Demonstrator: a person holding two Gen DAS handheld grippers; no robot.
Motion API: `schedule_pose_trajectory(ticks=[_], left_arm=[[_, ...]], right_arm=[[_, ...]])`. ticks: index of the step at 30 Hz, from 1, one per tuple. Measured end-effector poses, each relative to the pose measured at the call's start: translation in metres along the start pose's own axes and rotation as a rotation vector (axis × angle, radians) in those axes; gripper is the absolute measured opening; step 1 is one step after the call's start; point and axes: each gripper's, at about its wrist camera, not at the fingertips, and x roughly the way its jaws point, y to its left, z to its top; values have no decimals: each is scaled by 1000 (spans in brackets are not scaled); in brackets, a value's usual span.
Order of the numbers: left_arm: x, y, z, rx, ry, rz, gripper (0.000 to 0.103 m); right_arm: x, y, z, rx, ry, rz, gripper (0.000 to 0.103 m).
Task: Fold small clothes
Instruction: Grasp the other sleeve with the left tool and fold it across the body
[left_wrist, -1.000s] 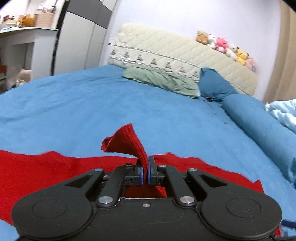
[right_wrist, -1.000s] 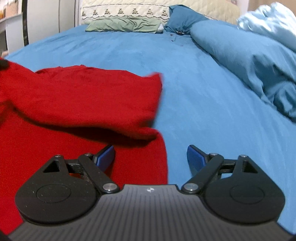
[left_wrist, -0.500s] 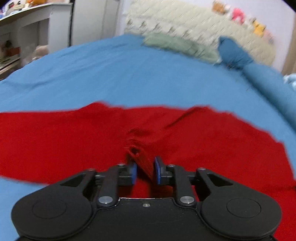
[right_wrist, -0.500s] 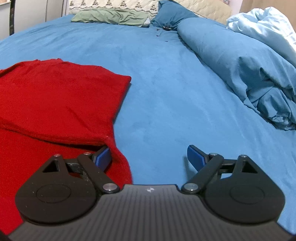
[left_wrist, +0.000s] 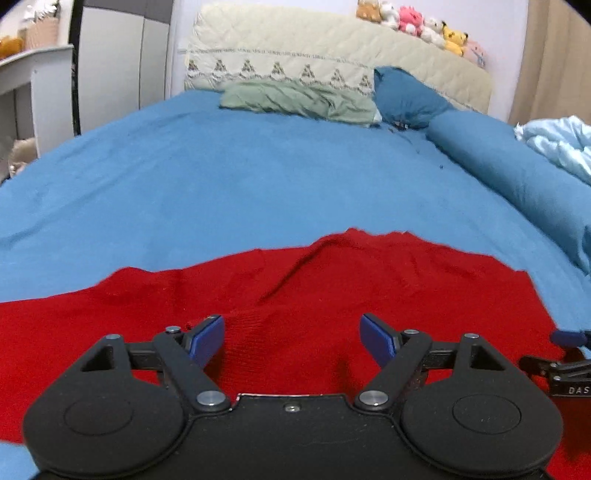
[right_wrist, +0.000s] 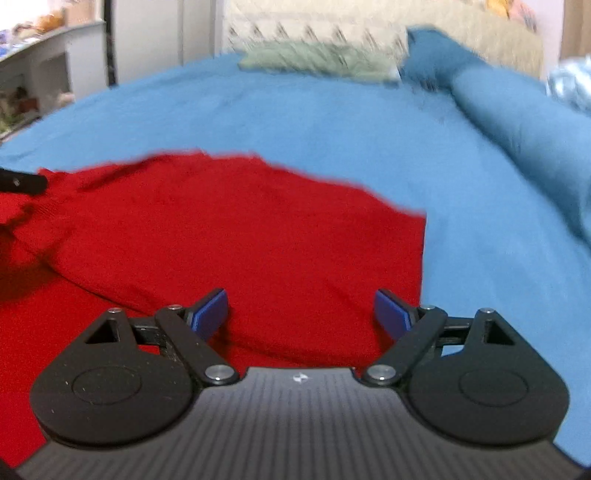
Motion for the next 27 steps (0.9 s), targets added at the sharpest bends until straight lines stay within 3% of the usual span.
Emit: schedule_pose_trajectory(ticks=[3, 6, 8, 10, 11, 16, 19, 22, 27], left_arm=[[31, 20, -8, 12, 111, -4, 84], [27, 25, -7, 25, 73, -29, 85], [16, 24, -6, 9, 33, -60, 86], [8, 18, -4, 32, -28, -98, 98], [9, 13, -4, 56, -43, -93, 103], [50, 18, 3, 49, 61, -8, 103], [53, 21, 3, 68, 71, 37, 103], [36, 29, 7, 19, 64, 27, 103], [-37, 47, 10, -80, 3, 131, 103]], right_arm=[[7, -22, -11, 95, 22, 23, 103], [2, -35, -13, 116, 30, 17, 102], [-6, -30, -10, 79, 26, -34, 103], [-14, -28, -6, 71, -17, -29, 103], [-16, -28, -2, 82, -42, 0, 103], [15, -19, 19, 94, -54, 20, 103], [48, -28, 22, 149, 48, -1, 103], [47, -39, 20, 207, 22, 15, 103], [20, -31, 19, 145, -5, 17, 103]])
